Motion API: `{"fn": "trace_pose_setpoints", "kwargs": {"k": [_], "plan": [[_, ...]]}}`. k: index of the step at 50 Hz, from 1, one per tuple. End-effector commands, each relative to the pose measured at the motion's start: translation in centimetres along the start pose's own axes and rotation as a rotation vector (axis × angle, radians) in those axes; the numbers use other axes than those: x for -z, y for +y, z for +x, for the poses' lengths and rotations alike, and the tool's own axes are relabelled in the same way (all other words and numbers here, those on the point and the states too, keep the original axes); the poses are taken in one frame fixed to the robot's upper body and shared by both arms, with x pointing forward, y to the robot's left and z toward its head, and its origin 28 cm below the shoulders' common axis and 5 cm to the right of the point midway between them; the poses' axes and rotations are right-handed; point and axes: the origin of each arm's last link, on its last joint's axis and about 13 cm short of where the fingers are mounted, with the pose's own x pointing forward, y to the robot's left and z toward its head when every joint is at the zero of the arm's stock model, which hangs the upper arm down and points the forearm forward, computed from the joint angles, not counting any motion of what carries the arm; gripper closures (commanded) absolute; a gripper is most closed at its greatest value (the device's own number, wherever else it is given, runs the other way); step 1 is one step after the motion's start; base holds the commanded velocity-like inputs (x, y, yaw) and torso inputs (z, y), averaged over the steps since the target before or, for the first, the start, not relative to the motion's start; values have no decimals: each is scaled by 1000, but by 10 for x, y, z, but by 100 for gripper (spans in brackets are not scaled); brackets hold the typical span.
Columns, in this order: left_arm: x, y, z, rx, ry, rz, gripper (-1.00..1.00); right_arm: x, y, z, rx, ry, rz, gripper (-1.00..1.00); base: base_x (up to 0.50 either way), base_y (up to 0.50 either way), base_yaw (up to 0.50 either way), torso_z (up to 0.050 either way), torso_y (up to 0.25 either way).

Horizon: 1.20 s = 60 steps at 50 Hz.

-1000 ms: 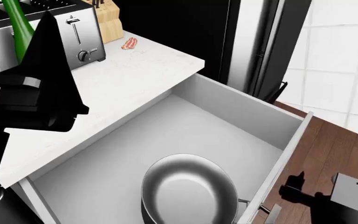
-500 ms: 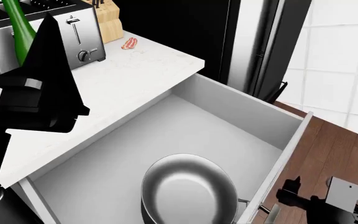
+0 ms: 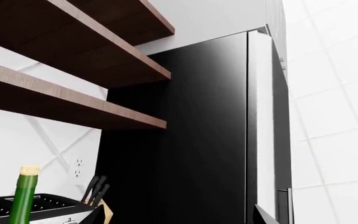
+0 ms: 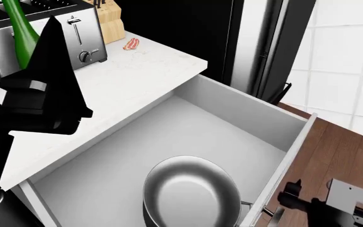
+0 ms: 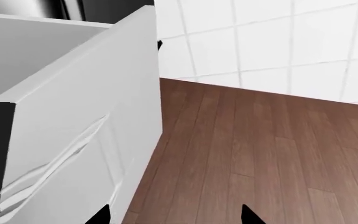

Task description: Close the right drawer.

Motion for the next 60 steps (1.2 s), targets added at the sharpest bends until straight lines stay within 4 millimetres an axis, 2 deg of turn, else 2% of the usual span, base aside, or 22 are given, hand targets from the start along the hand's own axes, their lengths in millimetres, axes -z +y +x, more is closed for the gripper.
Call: {"fn": "trace_pose_setpoints", "kwargs": {"k": [1,30,60], "plan": [[0,0,0,0,1,1,-100,-4,3,0,-16,-7,-10,-100,0,0,0,0,0],[-2,0,-1,-3,0,2,-100,-12,15,1,-73,-31,-26,-100,0,0,0,0,0],[0,0,0,-3,3,-1,-100,-32,46,4,-210,-76,-69,-100,0,0,0,0,1]]}}
